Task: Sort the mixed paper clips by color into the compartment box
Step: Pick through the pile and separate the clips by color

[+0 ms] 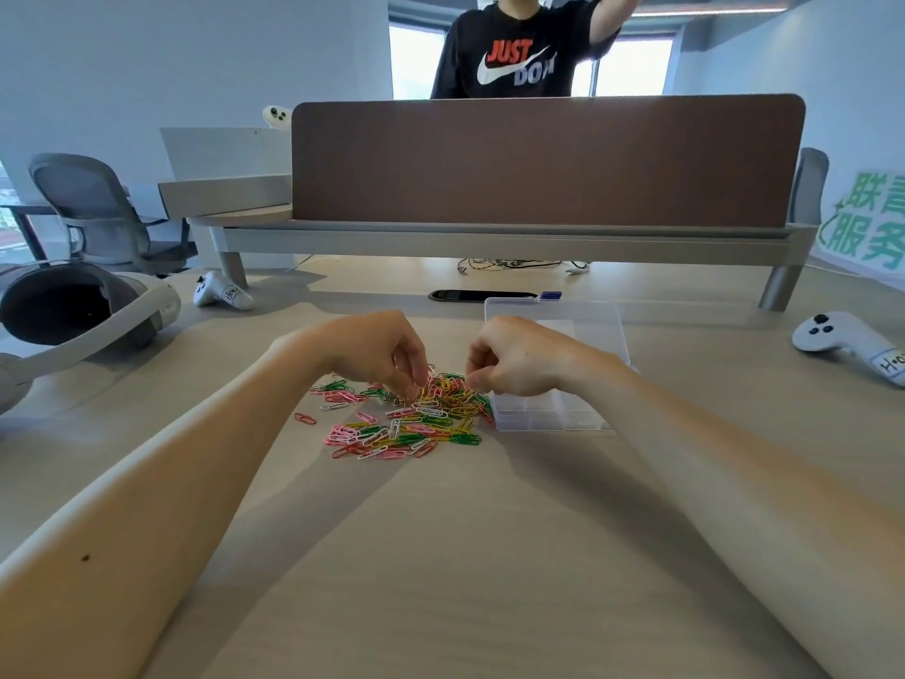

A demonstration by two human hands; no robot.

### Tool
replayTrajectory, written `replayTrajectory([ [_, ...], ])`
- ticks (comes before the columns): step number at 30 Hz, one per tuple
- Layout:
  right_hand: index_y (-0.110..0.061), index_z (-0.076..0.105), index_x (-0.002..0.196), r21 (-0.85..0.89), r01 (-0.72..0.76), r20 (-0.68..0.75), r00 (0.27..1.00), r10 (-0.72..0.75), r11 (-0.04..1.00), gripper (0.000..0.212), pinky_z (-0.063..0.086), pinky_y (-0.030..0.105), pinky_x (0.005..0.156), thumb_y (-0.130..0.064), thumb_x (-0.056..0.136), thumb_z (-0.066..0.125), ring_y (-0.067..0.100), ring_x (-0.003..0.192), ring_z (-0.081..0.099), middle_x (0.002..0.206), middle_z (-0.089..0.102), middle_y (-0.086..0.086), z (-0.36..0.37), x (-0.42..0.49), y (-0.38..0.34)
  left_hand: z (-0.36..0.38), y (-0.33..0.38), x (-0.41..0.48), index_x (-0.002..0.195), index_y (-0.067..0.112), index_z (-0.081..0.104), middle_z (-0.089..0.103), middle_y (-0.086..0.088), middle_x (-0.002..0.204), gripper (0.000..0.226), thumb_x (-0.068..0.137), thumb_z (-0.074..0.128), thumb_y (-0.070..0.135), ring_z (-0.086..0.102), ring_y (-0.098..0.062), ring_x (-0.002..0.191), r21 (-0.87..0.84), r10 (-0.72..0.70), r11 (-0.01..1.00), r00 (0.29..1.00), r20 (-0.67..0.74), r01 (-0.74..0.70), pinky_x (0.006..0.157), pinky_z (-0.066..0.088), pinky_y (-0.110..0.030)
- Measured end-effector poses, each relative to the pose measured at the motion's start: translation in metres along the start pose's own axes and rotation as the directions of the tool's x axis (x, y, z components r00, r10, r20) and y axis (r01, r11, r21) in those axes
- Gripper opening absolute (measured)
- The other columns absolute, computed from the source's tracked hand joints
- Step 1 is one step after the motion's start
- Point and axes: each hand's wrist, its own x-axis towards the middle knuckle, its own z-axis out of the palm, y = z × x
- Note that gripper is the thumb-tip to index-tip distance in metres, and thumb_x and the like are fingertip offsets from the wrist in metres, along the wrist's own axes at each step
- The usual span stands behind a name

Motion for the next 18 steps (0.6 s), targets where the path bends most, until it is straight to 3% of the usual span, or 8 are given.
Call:
replayTrajectory([
  [4, -0.018, 0.059, 0.085, 0.023, -0.024, -0.003, 1.000, 0.024, 0.999, 0.011, 0.047, 0.025, 0.064, -0.013, 0.094, 0.055, 0.008, 0.071, 0.059, 0.079, 0.062, -0.004, -0.001, -0.002, 0.000, 0.011, 0.004, 0.007, 0.096, 0.029, 0.074, 0.069, 0.019, 0.088, 0.017, 0.081, 0.073, 0.035, 0.062, 0.005, 0.077, 0.040, 0.014, 0.999, 1.000, 0.001, -0.014, 0.076, 0.047, -0.015],
  [7, -0.017, 0.060, 0.088, 0.031, -0.040, -0.007, 0.999, 0.040, 0.999, 0.009, 0.053, 0.032, 0.072, -0.014, 0.094, 0.055, 0.013, 0.075, 0.065, 0.084, 0.066, 0.002, -0.001, -0.001, 0.001, 0.012, 0.005, 0.008, 0.101, 0.027, 0.072, 0.070, 0.014, 0.091, 0.020, 0.081, 0.073, 0.030, 0.064, 0.002, 0.079, 0.051, 0.003, 0.999, 0.999, 0.043, -0.005, 0.078, 0.047, -0.016],
  [11, -0.013, 0.062, 0.093, 0.049, -0.035, -0.020, 0.999, 0.036, 0.998, 0.008, 0.051, 0.031, 0.070, -0.012, 0.094, 0.055, 0.012, 0.073, 0.064, 0.084, 0.066, 0.001, -0.001, -0.001, 0.002, -0.002, -0.002, 0.001, 0.089, 0.027, 0.073, 0.071, 0.013, 0.083, 0.006, 0.084, 0.071, 0.024, 0.066, -0.004, 0.076, 0.058, -0.030, 0.998, 0.999, -0.017, 0.030, 0.082, 0.054, -0.029],
  [18, -0.015, 0.061, 0.092, 0.037, -0.033, 0.002, 0.999, 0.033, 0.999, 0.007, 0.052, 0.031, 0.072, -0.014, 0.095, 0.055, 0.013, 0.074, 0.063, 0.089, 0.067, 0.005, 0.001, -0.001, 0.003, -0.004, -0.011, -0.004, 0.079, 0.033, 0.073, 0.072, 0.016, 0.080, 0.006, 0.080, 0.075, 0.027, 0.065, -0.003, 0.079, 0.217, -0.172, 0.966, 0.974, 0.147, 0.138, 0.088, 0.054, -0.040],
])
